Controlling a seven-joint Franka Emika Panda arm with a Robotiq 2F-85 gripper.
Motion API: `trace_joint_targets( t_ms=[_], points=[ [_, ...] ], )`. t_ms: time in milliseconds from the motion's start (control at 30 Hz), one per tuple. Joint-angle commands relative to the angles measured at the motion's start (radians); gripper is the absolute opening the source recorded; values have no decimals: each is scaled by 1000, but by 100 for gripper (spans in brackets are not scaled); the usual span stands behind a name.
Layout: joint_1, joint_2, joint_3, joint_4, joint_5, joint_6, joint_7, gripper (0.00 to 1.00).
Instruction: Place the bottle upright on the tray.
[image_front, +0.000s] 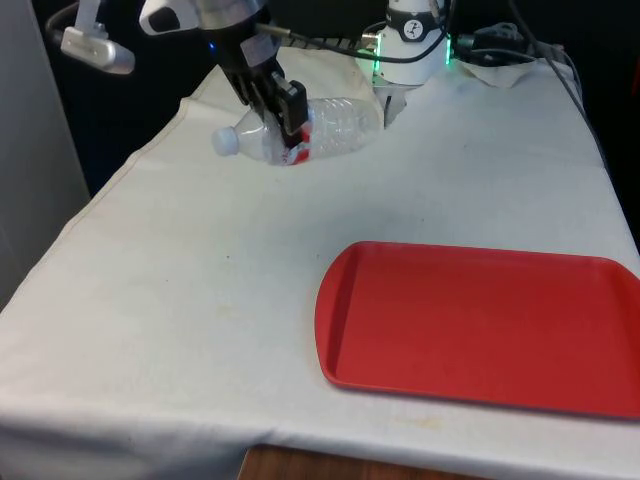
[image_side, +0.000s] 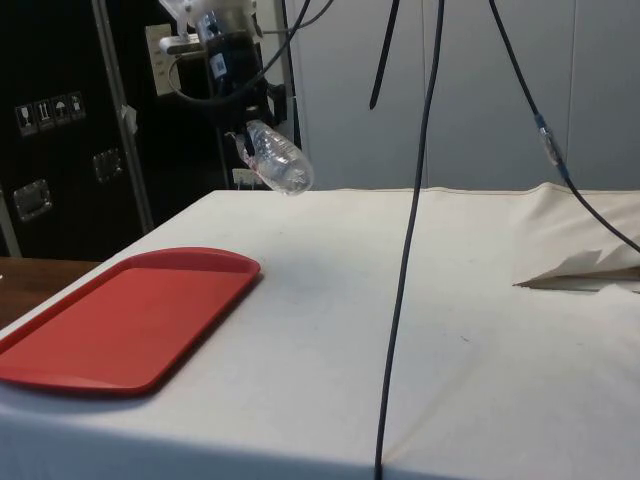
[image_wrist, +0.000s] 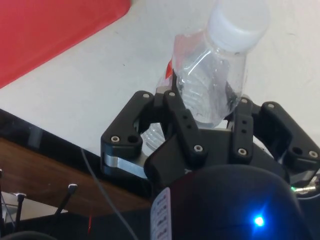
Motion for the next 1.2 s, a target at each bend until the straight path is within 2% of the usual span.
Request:
trace_joint_targets(
  t_ms=[0,167,200,233,267,433,467,500,667,733,767,800,1000,1033,1067,1167],
  points=[
    [18,-22,-12,-33,-6,32,-10,35],
    [24,-38,-12,-35,-21,35,-7,35],
    [6,-16,0,0,-17,7,0,35],
    [24,-40,-12,-35,-23,35,-7,35],
    [25,-42,-12,-34,-25,35,-7,35],
    [26,-53,-11,-31,-29,37,-8,35],
    [10,-36,0,0,-26,9,0,35],
    [27,-60,-11,-31,-30,36,-8,35],
    [32,-82,-11,-34,-31,36,-7,35],
    [33,-89,-11,-34,-31,36,-7,35],
    [16,-64,0,0,-28,9,0,35],
    [33,-92,-11,-34,-31,36,-7,35],
    [29,-101,-7,-23,-28,37,-8,35],
    [17,-86,0,0,-28,9,-2,35],
    [28,-100,-6,-21,-27,37,-8,35],
    [27,-103,-4,-15,-26,33,-10,35]
  ],
)
